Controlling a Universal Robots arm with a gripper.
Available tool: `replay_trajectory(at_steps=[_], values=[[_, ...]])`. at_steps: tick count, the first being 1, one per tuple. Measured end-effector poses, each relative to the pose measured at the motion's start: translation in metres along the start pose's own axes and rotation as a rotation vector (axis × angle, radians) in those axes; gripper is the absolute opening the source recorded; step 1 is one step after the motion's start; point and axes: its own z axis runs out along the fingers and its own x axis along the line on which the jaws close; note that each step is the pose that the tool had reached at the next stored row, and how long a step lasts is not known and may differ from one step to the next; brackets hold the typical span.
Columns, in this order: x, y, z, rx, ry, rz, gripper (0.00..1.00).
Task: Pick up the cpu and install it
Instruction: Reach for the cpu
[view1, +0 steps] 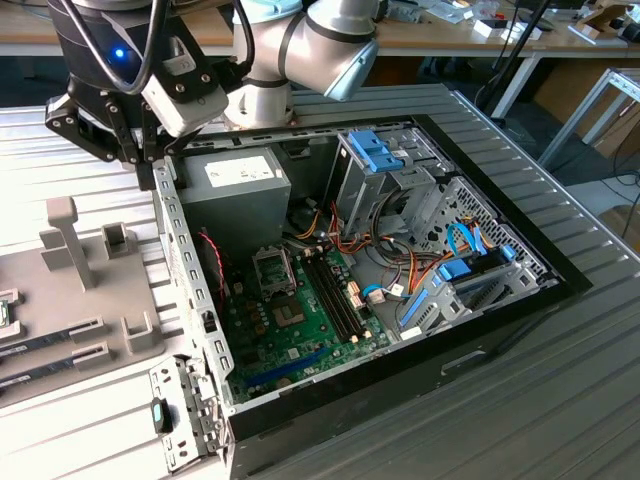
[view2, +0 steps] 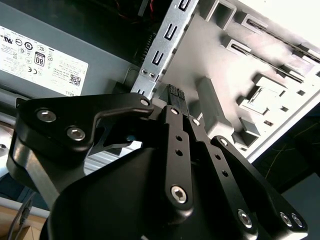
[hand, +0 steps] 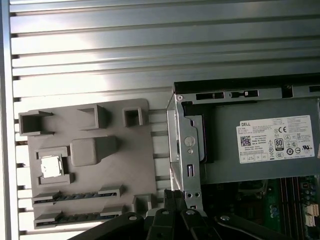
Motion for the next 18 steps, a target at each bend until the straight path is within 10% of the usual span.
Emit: replay_trajectory(at_steps=[18], values=[[0.0048,-0.0004,0.0004,0.0,-0.0001,0.0,0.11]])
